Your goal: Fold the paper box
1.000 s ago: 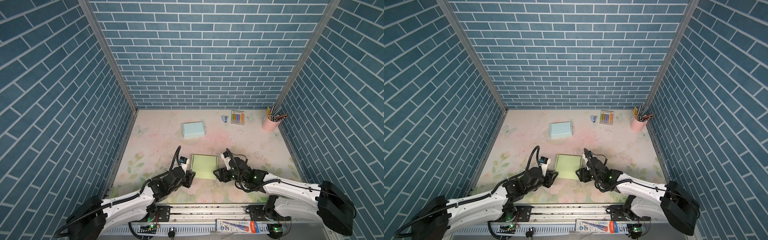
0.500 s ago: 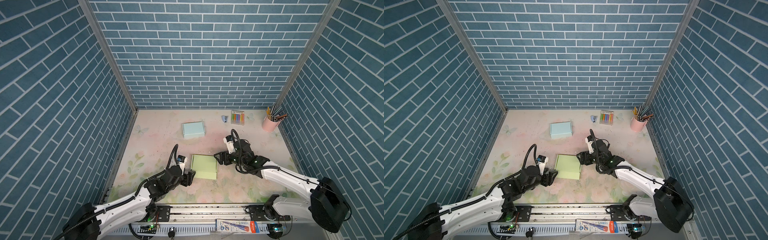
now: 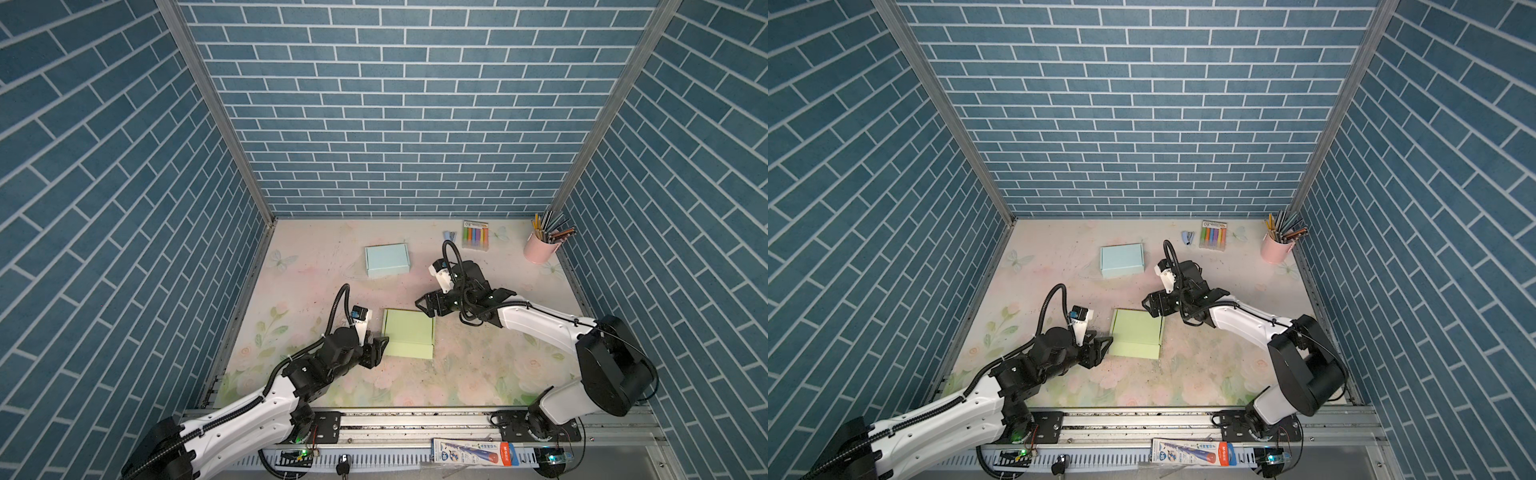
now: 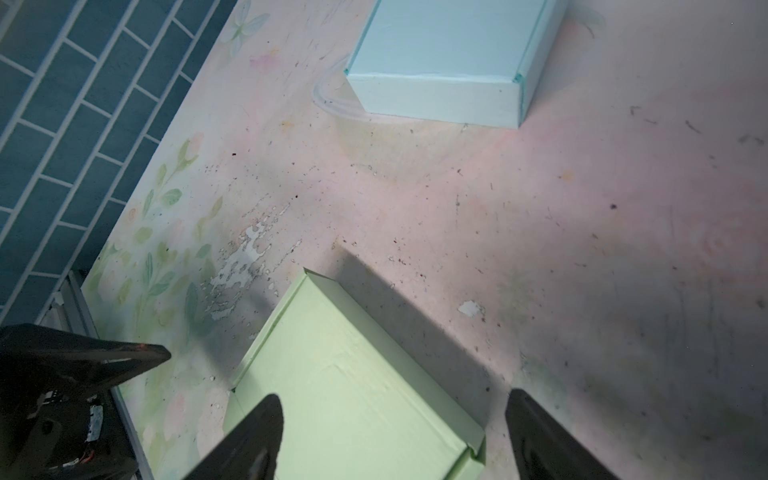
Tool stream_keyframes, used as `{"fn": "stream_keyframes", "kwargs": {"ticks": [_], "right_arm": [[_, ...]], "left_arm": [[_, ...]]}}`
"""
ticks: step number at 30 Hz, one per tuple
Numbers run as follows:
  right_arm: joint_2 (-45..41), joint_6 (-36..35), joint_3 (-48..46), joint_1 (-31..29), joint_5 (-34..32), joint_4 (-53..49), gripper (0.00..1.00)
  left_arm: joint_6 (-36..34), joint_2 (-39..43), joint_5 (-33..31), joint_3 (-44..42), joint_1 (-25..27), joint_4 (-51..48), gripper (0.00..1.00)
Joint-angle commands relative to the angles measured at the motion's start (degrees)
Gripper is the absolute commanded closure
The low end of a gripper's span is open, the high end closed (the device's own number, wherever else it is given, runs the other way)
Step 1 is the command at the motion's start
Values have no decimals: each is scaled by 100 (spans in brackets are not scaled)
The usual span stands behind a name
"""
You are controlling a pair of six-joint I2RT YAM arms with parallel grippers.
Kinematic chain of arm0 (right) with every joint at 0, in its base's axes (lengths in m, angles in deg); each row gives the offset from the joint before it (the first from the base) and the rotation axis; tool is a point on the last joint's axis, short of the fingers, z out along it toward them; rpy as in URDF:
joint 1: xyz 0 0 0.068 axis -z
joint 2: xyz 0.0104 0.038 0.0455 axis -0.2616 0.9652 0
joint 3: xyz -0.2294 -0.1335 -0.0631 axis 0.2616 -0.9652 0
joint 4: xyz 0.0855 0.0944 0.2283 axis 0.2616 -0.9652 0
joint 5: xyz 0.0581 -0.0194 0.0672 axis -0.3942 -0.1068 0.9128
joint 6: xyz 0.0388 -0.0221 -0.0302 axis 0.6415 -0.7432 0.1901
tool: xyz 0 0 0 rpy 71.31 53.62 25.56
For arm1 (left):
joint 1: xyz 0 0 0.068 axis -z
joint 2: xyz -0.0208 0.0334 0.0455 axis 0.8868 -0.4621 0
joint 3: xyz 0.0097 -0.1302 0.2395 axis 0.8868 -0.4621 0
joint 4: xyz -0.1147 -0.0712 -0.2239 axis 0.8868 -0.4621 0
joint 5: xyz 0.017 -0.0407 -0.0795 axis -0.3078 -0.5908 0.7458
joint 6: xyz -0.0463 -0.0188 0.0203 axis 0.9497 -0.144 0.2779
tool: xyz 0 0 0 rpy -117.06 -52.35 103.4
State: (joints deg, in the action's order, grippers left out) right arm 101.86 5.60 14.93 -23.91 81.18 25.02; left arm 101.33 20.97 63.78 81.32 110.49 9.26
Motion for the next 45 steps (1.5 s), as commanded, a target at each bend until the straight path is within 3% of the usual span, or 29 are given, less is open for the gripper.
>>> {"fn": "stream_keyframes", "kwargs": {"ticks": [1, 6, 14, 23, 45], "right_arm": [[304, -487, 326, 0, 257, -224, 14], [758, -599, 642, 4, 489, -301, 15], [1191, -716, 906, 2, 726, -419, 15], [1337, -571, 663, -11, 1378, -21, 15], [1508, -871, 586, -338, 600, -497, 18]], "left_arm": [[-24, -109, 217, 114, 59, 113, 45], [-75, -276, 308, 87, 303, 287, 66], [-75, -693, 200, -25, 838, 719, 79], [112, -1197, 156, -95, 1038, 1207, 82], [374, -1902, -32, -435, 1100, 1891, 82]]}}
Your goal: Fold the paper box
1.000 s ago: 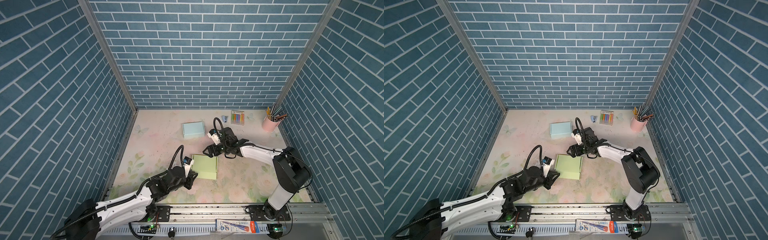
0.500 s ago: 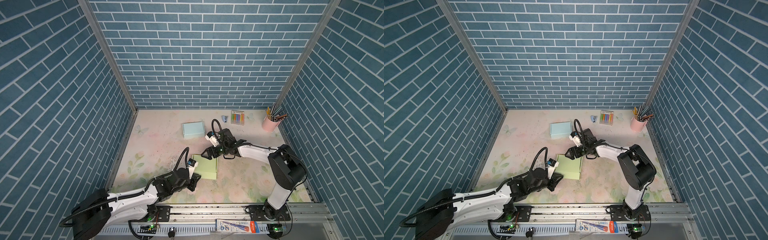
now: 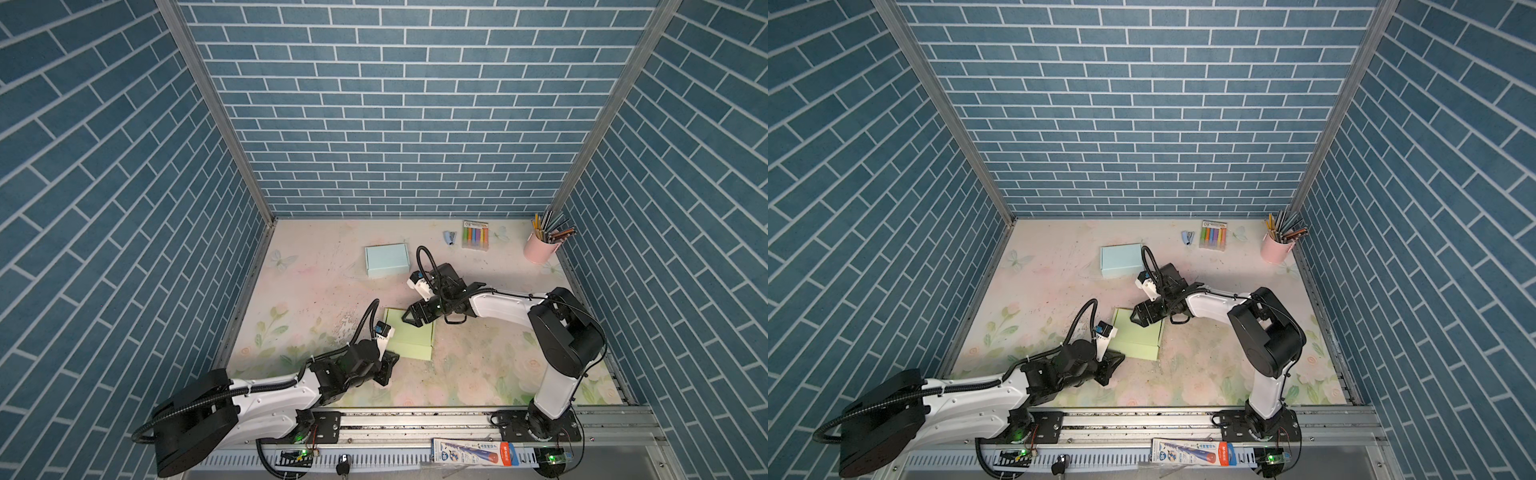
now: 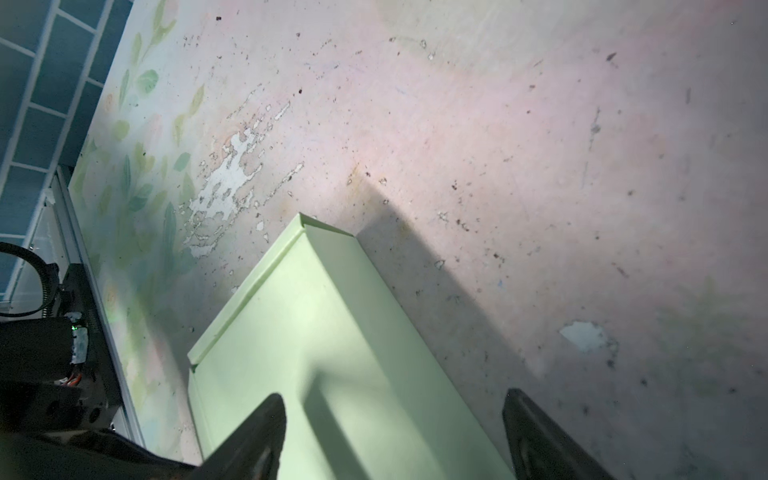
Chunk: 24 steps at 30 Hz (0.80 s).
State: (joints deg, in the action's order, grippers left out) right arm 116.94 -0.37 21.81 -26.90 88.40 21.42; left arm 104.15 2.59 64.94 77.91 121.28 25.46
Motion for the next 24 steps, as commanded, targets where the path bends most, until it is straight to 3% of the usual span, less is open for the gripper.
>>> {"fn": "stream_keyframes", "kwargs": {"ticks": [1, 24], "right_arm": [[-8, -269, -134, -39, -109, -101, 18], [274, 118, -820, -451, 809, 530, 23]], "left_arm": [[89, -80, -181, -96, 25, 289, 82], [-279, -1150, -461, 227, -188, 747, 82]]}}
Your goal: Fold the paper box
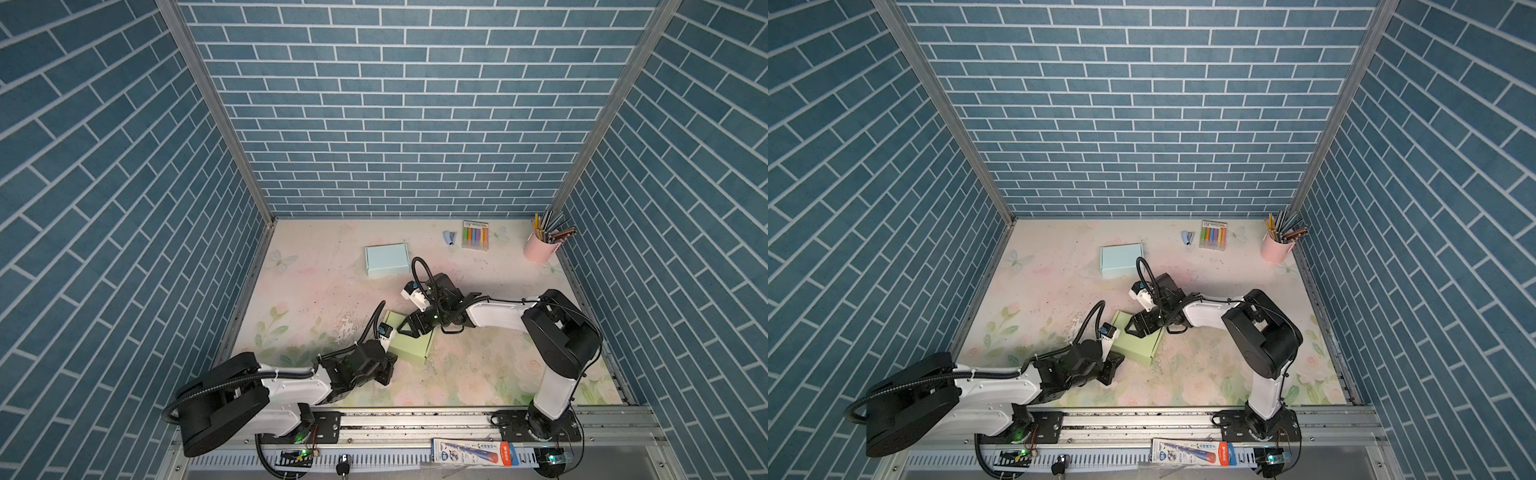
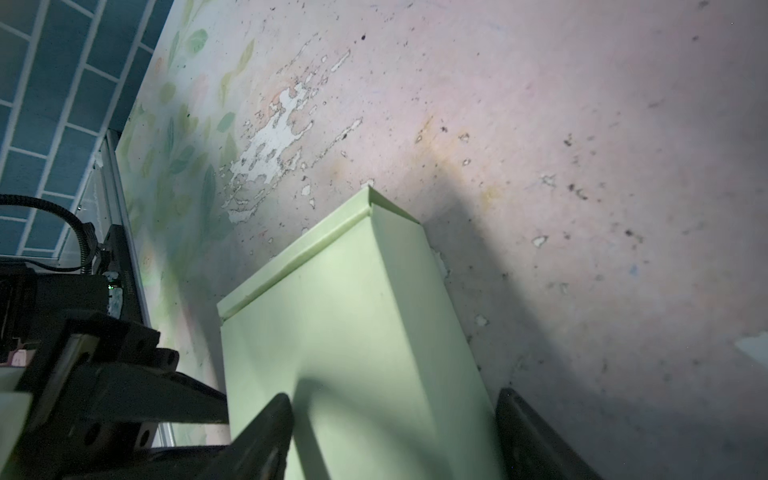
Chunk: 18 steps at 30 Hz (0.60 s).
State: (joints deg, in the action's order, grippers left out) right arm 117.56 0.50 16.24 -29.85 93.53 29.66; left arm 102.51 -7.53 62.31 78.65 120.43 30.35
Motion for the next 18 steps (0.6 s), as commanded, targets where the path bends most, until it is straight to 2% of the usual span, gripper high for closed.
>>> {"fn": "stream_keyframes", "kwargs": {"ticks": [1, 5, 12, 15, 18], "right_arm": [[199, 70, -308, -161, 346, -224, 23], [201, 253, -379, -189, 653, 85, 24], [213, 316, -357, -354, 811, 171, 24], [218, 333, -357, -386, 699, 131, 24], [71, 308, -334, -335, 285, -38, 24]], "left_arm": [[-138, -195, -211, 181, -106, 270, 82], [-203, -327, -266, 260, -109, 352, 82], [-347, -395, -584, 271, -118, 575, 72], [-399, -541, -590, 379, -128, 539, 72], [-344, -437, -535, 297, -100, 493, 72]]}}
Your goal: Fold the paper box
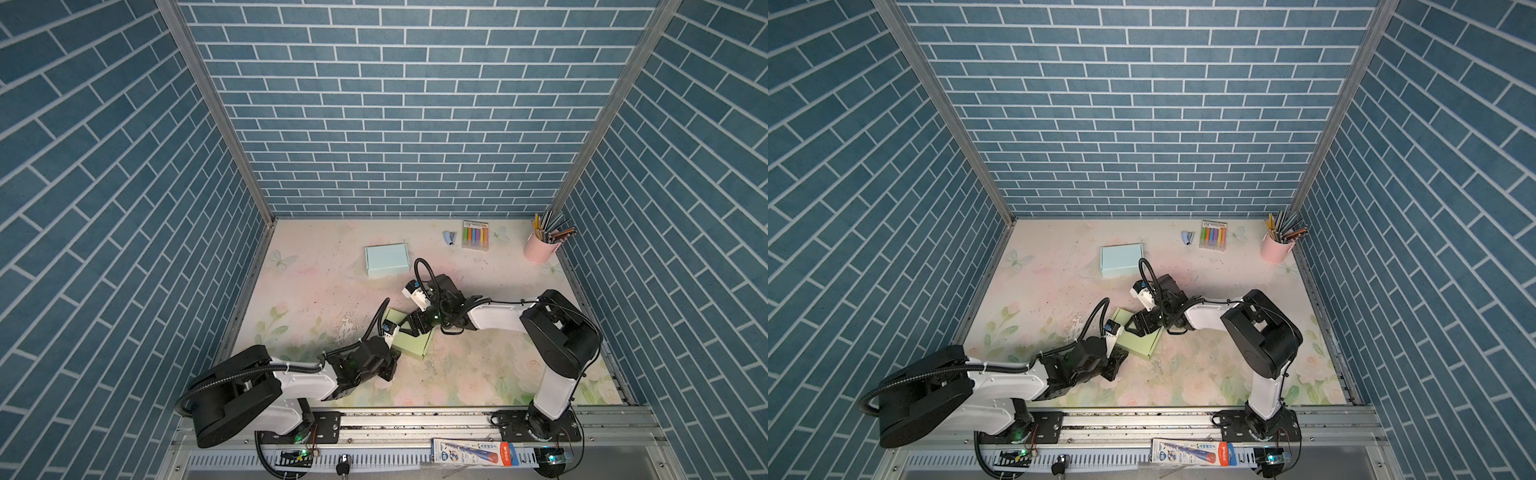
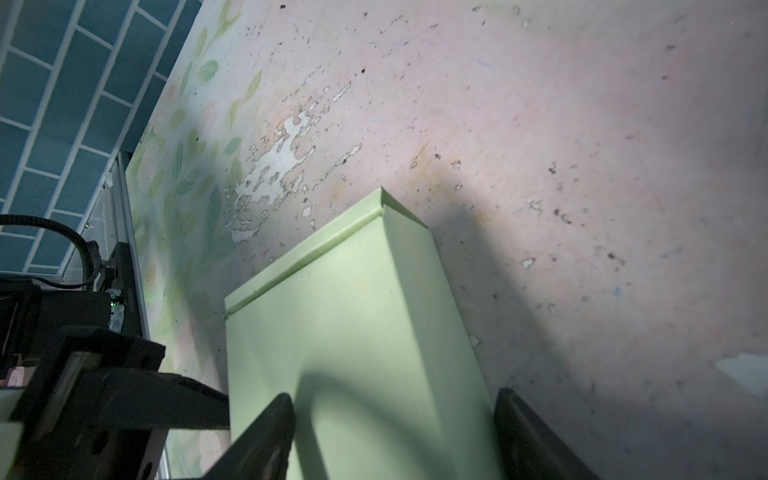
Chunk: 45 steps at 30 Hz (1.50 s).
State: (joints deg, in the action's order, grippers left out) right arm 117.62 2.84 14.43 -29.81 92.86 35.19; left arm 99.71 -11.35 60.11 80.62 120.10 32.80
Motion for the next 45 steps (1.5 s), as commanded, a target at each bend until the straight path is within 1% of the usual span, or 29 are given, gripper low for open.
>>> {"fn": "stream_keyframes", "kwargs": {"ticks": [1, 7, 12, 15, 18, 20, 22, 25, 28, 30, 32, 35, 37, 40, 45], "right_arm": [[-15, 65, -126, -308, 178, -658, 24], [-392, 162, 21, 36, -406, -689, 18], [-508, 127, 269, 146, -688, -796, 15], [-775, 129, 254, 156, -966, -899, 15], [-1312, 229, 37, 147, -1169, -981, 14], [-1757, 316, -169, 117, -1361, -1093, 15], [-2263, 487, -468, 95, -1484, -1144, 15], [-2932, 800, -896, 42, -1670, -1290, 15], [-3521, 1155, -1340, -100, -1818, -1427, 15], [-3839, 1432, -1693, -199, -1826, -1363, 15], [-4059, 1687, -2011, -251, -1669, -1235, 15], [-4183, 1995, -2391, -341, -1446, -937, 15], [-4184, 2227, -2627, -463, -1319, -497, 14], [-3877, 2435, -2735, -640, -1219, 40, 14], [-3162, 2465, -2779, -707, -1121, 763, 17]], "left_arm": [[-34, 34, -280, 37, -67, 209, 72], [150, 615, -57, -269, 2, -235, 69], [171, 1037, 75, -177, 4, -830, 62], [245, 1386, 38, -82, -36, -1196, 61], [244, 1807, 254, 59, -225, -1473, 57], [146, 2052, 337, 212, -442, -1699, 52], [-20, 2196, 591, 369, -897, -1852, 45], [-213, 2120, 1257, 555, -1782, -1823, 36], [-371, 1887, 1466, 794, -2299, -1819, 32], [-465, 1709, 1441, 930, -2408, -1799, 30], [-506, 1498, 1469, 976, -2479, -1667, 29], [-537, 1119, 1609, 981, -2573, -1456, 27], [-541, 904, 1678, 967, -2598, -1345, 26], [-484, 786, 1761, 834, -2631, -1106, 26], [-347, 603, 2010, 736, -2659, -854, 26]]}}
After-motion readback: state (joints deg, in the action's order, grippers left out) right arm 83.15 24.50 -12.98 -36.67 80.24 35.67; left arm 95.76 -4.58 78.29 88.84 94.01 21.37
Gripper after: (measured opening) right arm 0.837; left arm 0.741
